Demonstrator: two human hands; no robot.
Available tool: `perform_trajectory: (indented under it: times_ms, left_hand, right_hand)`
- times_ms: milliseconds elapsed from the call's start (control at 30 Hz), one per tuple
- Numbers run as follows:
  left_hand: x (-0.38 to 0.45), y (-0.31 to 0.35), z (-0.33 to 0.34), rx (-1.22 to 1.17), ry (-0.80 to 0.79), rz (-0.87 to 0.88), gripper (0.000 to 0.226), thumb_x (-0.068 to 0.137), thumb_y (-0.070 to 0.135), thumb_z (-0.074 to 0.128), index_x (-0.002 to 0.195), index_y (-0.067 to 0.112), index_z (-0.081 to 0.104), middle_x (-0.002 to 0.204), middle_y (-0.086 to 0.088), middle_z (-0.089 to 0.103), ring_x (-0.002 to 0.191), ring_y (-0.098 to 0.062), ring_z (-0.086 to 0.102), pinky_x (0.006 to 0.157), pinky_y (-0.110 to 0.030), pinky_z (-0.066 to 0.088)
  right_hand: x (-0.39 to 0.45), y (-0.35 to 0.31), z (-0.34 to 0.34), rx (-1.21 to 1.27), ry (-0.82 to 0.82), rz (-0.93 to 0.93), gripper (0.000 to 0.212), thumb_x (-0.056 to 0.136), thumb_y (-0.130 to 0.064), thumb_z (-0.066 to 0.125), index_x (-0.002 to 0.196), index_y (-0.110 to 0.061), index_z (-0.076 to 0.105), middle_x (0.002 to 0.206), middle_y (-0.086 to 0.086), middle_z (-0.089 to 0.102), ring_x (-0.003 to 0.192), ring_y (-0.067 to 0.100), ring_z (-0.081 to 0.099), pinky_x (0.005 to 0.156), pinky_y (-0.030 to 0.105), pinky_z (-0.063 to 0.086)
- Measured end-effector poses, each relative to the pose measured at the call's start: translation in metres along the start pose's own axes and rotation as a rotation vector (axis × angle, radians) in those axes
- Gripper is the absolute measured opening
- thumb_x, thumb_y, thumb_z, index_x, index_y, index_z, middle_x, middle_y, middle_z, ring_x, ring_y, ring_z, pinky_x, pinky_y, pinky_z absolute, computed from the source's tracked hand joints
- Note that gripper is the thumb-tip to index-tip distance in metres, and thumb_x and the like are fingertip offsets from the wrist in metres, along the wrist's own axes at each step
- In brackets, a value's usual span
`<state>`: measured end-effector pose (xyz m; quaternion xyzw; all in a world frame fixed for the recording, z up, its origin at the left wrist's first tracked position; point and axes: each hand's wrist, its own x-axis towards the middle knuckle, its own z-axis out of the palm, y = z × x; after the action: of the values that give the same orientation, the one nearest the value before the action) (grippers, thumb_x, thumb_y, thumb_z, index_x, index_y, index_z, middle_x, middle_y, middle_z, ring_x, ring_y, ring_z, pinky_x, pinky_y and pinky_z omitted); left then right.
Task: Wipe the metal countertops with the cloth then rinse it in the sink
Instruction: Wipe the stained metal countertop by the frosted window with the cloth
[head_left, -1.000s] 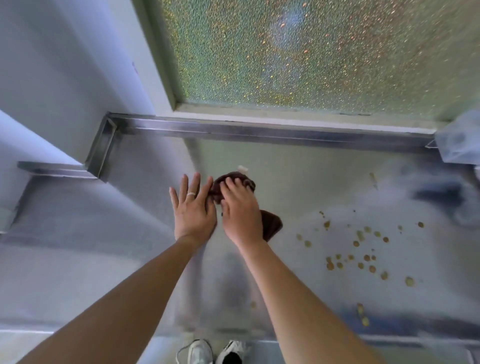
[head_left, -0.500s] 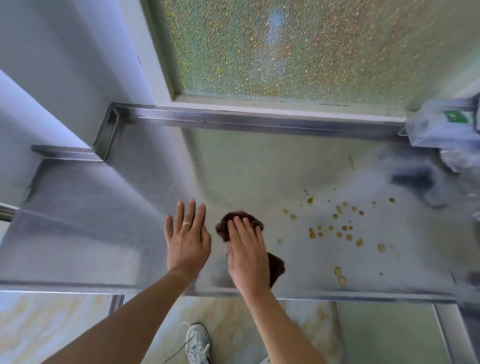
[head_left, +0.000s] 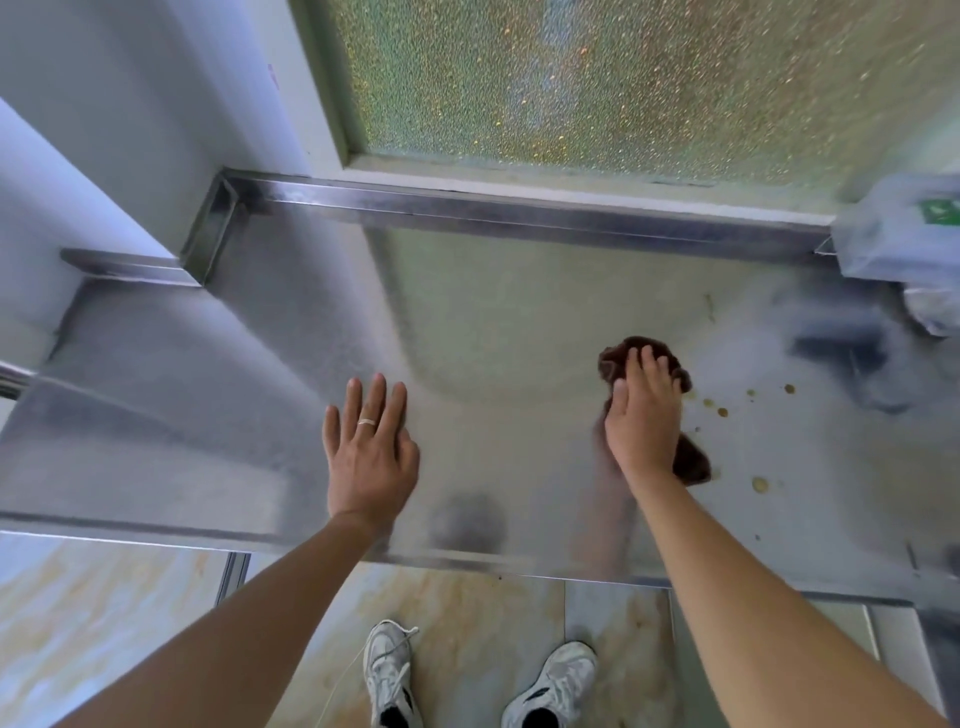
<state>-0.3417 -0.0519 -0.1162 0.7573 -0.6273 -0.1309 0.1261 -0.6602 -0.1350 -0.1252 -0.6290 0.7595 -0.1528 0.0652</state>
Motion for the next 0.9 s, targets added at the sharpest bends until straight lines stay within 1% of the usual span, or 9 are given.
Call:
perform_trajectory:
  times_ms: [67, 167, 233, 300, 367, 500, 600, 733, 900]
  left_hand:
    - [-0.002, 0.003, -0.001, -0.009, -0.001, -0.013, 0.059, 0.099, 0.035, 0.032, 0.157, 0.028, 0.036, 0.169, 0.001, 0.024, 0.159, -0.023, 0.006, 0.127, -0.053, 0.009]
    - [-0.009, 0.022, 0.001, -0.026, -0.023, -0.031, 0.06, 0.098, 0.036, 0.028, 0.157, 0.03, 0.037, 0.169, 0.0, 0.024, 0.159, -0.025, 0.004, 0.127, -0.052, 0.007]
    - [-0.01, 0.04, 0.005, -0.017, -0.036, -0.008, 0.061, 0.097, 0.037, 0.023, 0.157, 0.03, 0.037, 0.169, 0.001, 0.024, 0.159, -0.024, 0.003, 0.126, -0.053, 0.007]
    - [-0.004, 0.055, 0.008, -0.011, -0.044, 0.004, 0.062, 0.097, 0.036, 0.021, 0.156, 0.03, 0.038, 0.169, 0.001, 0.024, 0.159, -0.022, 0.003, 0.126, -0.056, 0.007]
    - [0.01, 0.073, 0.015, 0.008, -0.058, 0.008, 0.061, 0.098, 0.036, 0.019, 0.156, 0.031, 0.037, 0.169, 0.002, 0.023, 0.159, -0.018, 0.001, 0.124, -0.061, 0.003]
    - [0.034, 0.113, 0.033, -0.016, -0.08, -0.034, 0.06, 0.097, 0.036, 0.026, 0.156, 0.036, 0.035, 0.169, 0.004, 0.021, 0.159, -0.019, -0.002, 0.12, -0.07, -0.007]
    - [0.038, 0.126, 0.043, 0.026, -0.062, -0.05, 0.059, 0.1, 0.034, 0.035, 0.158, 0.039, 0.027, 0.17, 0.005, 0.018, 0.159, -0.022, -0.006, 0.119, -0.071, -0.006]
    - [0.039, 0.125, 0.046, 0.06, -0.055, -0.056, 0.061, 0.099, 0.033, 0.039, 0.158, 0.04, 0.025, 0.171, 0.006, 0.017, 0.159, -0.022, -0.006, 0.12, -0.07, -0.003]
    - [0.041, 0.126, 0.048, 0.051, -0.023, -0.061, 0.061, 0.098, 0.033, 0.043, 0.157, 0.039, 0.03, 0.17, 0.006, 0.02, 0.159, -0.023, -0.002, 0.121, -0.07, -0.002]
  right_hand:
    - [-0.032, -0.029, 0.002, 0.04, 0.026, -0.042, 0.05, 0.101, -0.022, 0.038, 0.143, 0.003, 0.053, 0.151, 0.023, 0.05, 0.142, 0.041, 0.045, 0.117, 0.055, 0.036]
    - [-0.102, -0.075, 0.004, 0.099, -0.092, -0.233, 0.052, 0.107, -0.03, 0.033, 0.151, -0.006, 0.045, 0.16, 0.011, 0.042, 0.151, 0.029, 0.033, 0.124, 0.046, 0.027]
    - [-0.129, -0.089, 0.003, 0.124, -0.143, -0.365, 0.053, 0.108, -0.033, 0.03, 0.153, -0.009, 0.043, 0.162, 0.008, 0.039, 0.153, 0.025, 0.031, 0.124, 0.043, 0.028]
    - [-0.12, -0.085, 0.005, 0.108, -0.166, -0.479, 0.051, 0.108, -0.031, 0.034, 0.154, -0.011, 0.042, 0.163, 0.006, 0.037, 0.154, 0.022, 0.03, 0.124, 0.042, 0.029]
    - [-0.092, -0.072, 0.008, 0.095, -0.185, -0.522, 0.049, 0.107, -0.028, 0.039, 0.154, -0.013, 0.043, 0.163, 0.005, 0.037, 0.154, 0.021, 0.029, 0.124, 0.043, 0.027]
    - [-0.018, -0.04, 0.012, 0.046, -0.132, -0.418, 0.048, 0.105, -0.025, 0.042, 0.15, -0.01, 0.048, 0.159, 0.007, 0.044, 0.151, 0.027, 0.035, 0.123, 0.046, 0.029]
    - [0.044, 0.005, 0.004, -0.013, -0.083, -0.342, 0.047, 0.106, -0.023, 0.037, 0.149, -0.008, 0.048, 0.158, 0.01, 0.045, 0.149, 0.03, 0.037, 0.123, 0.049, 0.028]
    - [0.11, 0.062, -0.008, -0.055, -0.039, -0.208, 0.046, 0.109, -0.022, 0.033, 0.149, -0.006, 0.047, 0.158, 0.013, 0.045, 0.149, 0.032, 0.036, 0.124, 0.05, 0.028]
    - [0.164, 0.082, -0.006, -0.103, 0.005, -0.1, 0.05, 0.108, -0.024, 0.028, 0.152, -0.005, 0.042, 0.159, 0.016, 0.041, 0.151, 0.035, 0.031, 0.125, 0.051, 0.024]
